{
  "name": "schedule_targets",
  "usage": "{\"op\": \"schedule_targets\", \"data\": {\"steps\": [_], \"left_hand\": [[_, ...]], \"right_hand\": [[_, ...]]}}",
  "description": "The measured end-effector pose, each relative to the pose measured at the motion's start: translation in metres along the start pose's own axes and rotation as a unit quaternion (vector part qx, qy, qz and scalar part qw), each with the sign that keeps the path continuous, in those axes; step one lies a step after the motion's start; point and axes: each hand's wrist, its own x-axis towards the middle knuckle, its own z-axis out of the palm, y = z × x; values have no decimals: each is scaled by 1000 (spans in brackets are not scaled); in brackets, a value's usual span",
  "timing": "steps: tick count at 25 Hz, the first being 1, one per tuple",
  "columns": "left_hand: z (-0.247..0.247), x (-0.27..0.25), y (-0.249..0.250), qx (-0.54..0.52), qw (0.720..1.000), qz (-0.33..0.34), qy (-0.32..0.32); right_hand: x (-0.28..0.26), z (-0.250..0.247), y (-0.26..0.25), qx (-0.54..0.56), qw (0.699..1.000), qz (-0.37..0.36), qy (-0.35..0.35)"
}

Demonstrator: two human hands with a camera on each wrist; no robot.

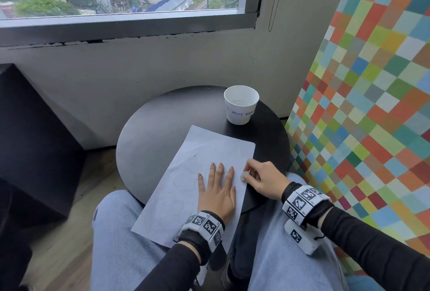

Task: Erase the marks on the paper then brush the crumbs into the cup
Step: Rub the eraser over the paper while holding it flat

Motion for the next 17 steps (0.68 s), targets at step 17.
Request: {"op": "schedule_targets", "data": {"steps": [17], "left_hand": [[-21, 0, 6, 42, 992, -37, -115]], "right_hand": [[-1, 1, -4, -6, 999, -38, -38]]}}
